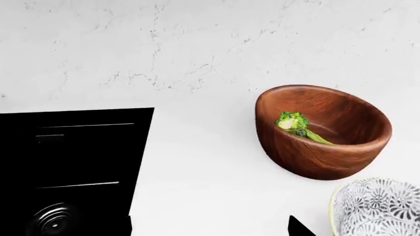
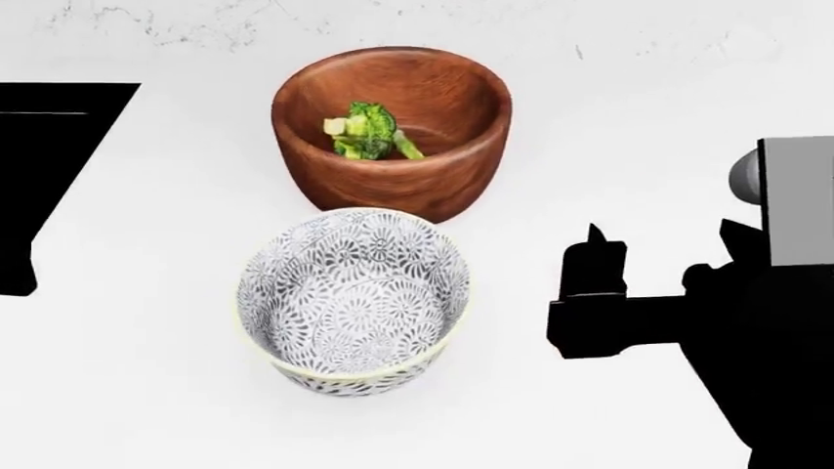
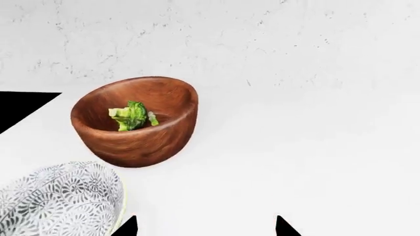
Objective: Pick the broccolis and asparaguss from the sink and place them in one bowl. Place the onion in the other bowl. Then turn off the sink faucet.
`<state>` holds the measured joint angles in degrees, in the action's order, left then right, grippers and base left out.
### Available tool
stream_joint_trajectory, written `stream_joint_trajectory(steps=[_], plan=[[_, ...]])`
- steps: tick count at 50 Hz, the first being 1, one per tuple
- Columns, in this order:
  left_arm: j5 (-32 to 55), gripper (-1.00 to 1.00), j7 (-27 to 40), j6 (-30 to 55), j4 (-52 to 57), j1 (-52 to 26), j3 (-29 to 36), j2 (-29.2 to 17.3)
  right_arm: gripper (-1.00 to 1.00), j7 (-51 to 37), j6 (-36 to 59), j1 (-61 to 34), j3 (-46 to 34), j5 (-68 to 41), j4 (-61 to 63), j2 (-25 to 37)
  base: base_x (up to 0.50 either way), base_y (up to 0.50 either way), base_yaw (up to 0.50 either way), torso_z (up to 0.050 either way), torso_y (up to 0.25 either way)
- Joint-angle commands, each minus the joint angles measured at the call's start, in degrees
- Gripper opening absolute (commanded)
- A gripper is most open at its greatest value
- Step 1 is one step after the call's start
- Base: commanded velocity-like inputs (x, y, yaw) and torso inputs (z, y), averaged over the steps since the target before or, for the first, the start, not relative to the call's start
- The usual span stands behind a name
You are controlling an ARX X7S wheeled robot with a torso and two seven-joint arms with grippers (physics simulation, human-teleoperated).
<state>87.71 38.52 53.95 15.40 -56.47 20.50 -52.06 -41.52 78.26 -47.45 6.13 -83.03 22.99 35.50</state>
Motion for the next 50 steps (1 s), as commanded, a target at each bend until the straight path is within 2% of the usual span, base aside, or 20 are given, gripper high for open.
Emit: stream_joint_trajectory(steps=[1, 18, 50], plan=[[0.19, 1.0, -0.23, -0.69, 0.28, 1.34, -0.72, -1.17, 1.0, 1.14, -0.61, 1.1, -1.69, 1.4, 1.97, 0.95, -0.16, 0.31, 0.0, 0.0, 0.0], [-0.35, 1.0, -0.61, -2.38, 1.48, 3.69, -1.14, -1.3, 1.0, -1.15, -3.26, 3.85, -0.68, 1.84, 5.75, 0.75, -0.02, 0.49, 0.0, 0.0, 0.0], [-0.02, 1.0, 0.05, -3.28, 2.2, 4.99, -1.65, -1.96, 1.0, 0.74, -6.09, 5.89, -1.95, 3.87, 5.64, 0.83, 0.0, 0.5, 0.0, 0.0, 0.0]])
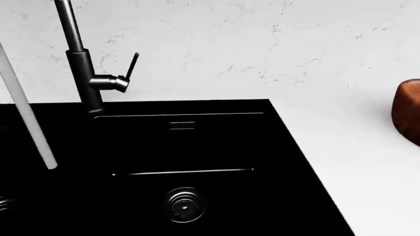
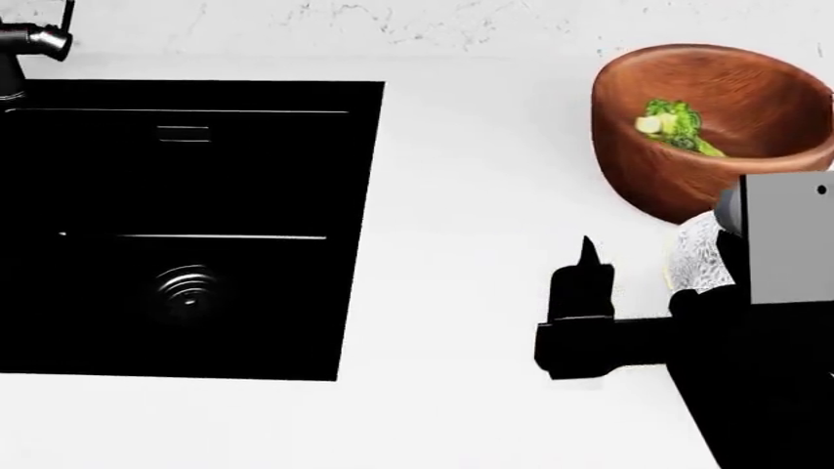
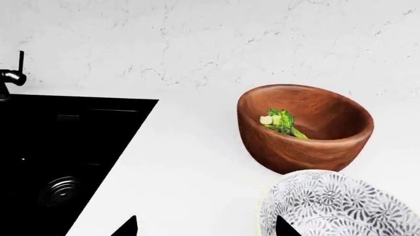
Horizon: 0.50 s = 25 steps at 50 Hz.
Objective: Pick the broccolis and asparaguss from the sink and place them in one bowl. Place the onion in the other bowl. Then turn off the sink faucet.
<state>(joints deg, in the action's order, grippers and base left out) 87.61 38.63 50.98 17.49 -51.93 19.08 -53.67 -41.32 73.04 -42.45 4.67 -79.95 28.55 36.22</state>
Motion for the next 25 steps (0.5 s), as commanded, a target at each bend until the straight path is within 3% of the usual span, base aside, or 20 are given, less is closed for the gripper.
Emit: stream_joint_trajectory(steps=[1, 25], plan=[[0.05, 1.0, -0.08, -0.37, 0.09, 0.47, -0.25, -0.34, 1.0, 0.6, -0.91, 0.88, -0.57, 0.85, 0.07, 0.11, 0.0, 0.5, 0.0, 0.0, 0.0], [-0.51, 1.0, -0.66, -0.74, -0.04, 1.37, -0.05, -0.65, 1.0, 1.93, -2.98, 2.23, -1.81, 2.9, 0.22, 0.06, 0.0, 0.5, 0.0, 0.0, 0.0]])
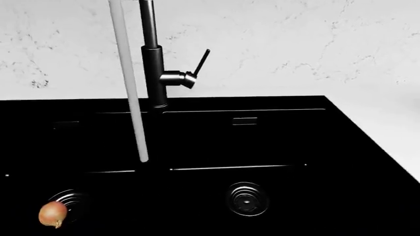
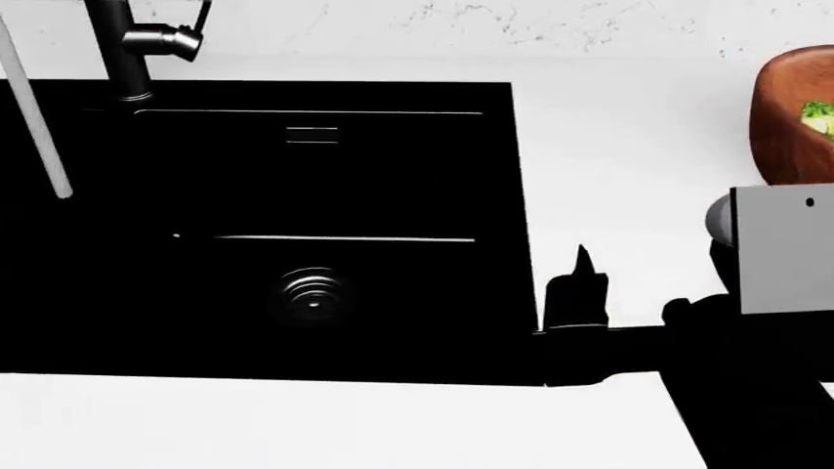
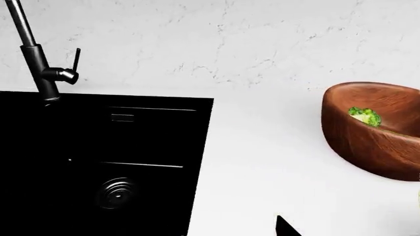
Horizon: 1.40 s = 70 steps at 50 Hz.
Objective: Pick the broccolis and asparaguss from the sink and place them in one bowl. Place the onion in the other bowl. Then turn off the sink faucet.
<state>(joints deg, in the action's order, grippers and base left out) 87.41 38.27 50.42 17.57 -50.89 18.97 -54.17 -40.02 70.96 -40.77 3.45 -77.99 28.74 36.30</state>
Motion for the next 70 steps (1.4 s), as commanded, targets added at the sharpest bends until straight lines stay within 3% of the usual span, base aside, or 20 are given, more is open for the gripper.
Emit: stream_joint_trajectory(steps=[1, 38, 56, 70], plan=[[-0.3, 1.0, -0.22, -0.28, 0.08, 0.54, 0.03, -0.19, 1.0, 0.63, -0.94, 0.59, -0.59, 0.91, 0.08, 0.02, 0.0, 0.5, 0.0, 0.0, 0.0], [0.03, 1.0, 0.99, -0.33, 1.24, 0.73, 0.43, 0.13, 1.0, 1.39, -4.73, 4.54, 0.43, 1.98, 2.17, 0.25, 0.0, 0.5, 0.0, 0.0, 0.0], [-0.1, 1.0, 1.25, -0.54, 1.03, 0.71, 0.76, 0.77, 1.0, 2.8, -6.52, 4.38, -0.62, 4.47, 2.39, 0.26, 0.0, 0.07, 0.0, 0.0, 0.0], [-0.16, 1.0, 0.62, -0.78, 1.04, 1.18, 0.67, 0.39, 1.0, 2.29, -6.92, 5.76, -0.37, 3.98, 2.78, 0.49, 0.33, 0.18, 0.0, 0.0, 0.0]])
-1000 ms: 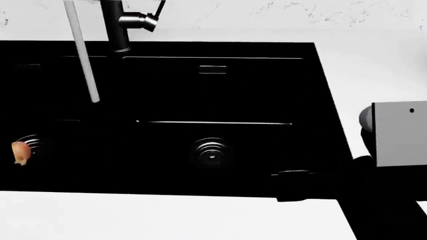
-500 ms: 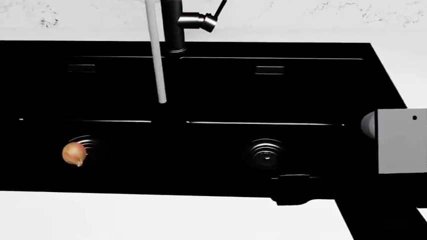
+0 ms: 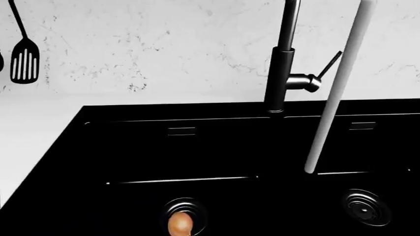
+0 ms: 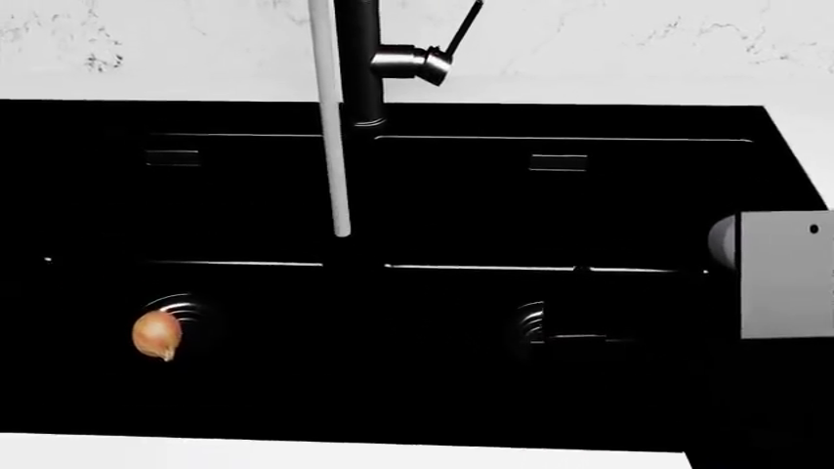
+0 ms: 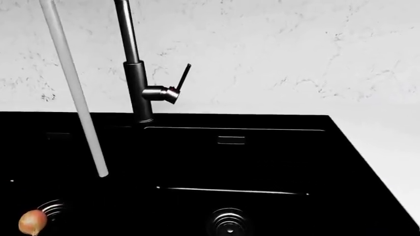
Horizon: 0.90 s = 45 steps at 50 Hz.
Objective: Pick the broccolis and asparaguss from the sink and place them in one bowl. Place the onion in the other bowl. Then turn off the sink faucet.
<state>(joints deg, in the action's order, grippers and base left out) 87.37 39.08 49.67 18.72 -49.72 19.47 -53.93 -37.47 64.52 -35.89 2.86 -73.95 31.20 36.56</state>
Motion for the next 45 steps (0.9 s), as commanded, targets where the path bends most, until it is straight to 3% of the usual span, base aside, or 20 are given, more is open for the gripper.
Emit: stream_joint_trajectory(steps=[1, 36, 45], plan=[[0.01, 1.0, -0.26, -0.05, 0.0, 0.07, 0.08, 0.0, 1.0, -0.34, -0.6, 0.99, 0.48, -0.23, 0.39, 0.27, 0.36, 0.19, 0.0, 0.0, 0.0], [-0.61, 1.0, -0.6, 0.27, -0.66, -0.79, 0.84, 0.38, 1.0, 1.38, -2.54, 1.89, -0.83, 1.45, -0.39, 0.06, 0.42, 0.03, 0.0, 0.0, 0.0], [-0.68, 1.0, -1.0, 0.58, -1.04, -1.57, 0.86, 0.15, 1.0, 0.5, -1.99, 1.44, -1.49, 0.92, -0.86, -0.2, 0.09, 0.0, 0.0, 0.0, 0.001]])
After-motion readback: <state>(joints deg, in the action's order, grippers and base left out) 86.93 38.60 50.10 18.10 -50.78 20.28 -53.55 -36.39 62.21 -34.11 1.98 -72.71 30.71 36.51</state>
